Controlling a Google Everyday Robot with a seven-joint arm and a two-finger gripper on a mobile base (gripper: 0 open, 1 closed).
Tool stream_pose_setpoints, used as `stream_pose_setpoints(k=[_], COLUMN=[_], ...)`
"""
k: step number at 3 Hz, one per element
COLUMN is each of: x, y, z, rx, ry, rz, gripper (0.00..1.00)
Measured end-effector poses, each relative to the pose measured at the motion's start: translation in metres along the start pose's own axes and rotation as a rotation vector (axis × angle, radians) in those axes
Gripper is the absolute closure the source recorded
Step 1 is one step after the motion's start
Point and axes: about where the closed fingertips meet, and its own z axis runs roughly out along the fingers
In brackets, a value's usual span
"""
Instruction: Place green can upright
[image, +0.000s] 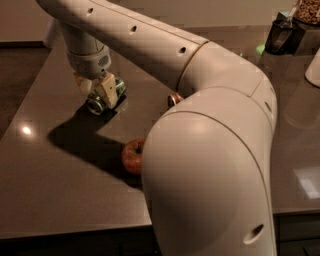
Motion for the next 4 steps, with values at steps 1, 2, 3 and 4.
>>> stream_pose_setpoints(k=[1,2,3,4], x=[0.002,0.007,0.008,0.001], y=[0.001,-0.006,-0.013,-0.009], z=[-0.003,-0.026,-0.061,-0.089], rx=[-0.005,0.063,0.167,0.23], ry=[-0.025,-0.117,-0.245,-0.407], rz=[0.033,0.126,0.244,0.38], gripper=[0.65,0.96,1.0,1.0])
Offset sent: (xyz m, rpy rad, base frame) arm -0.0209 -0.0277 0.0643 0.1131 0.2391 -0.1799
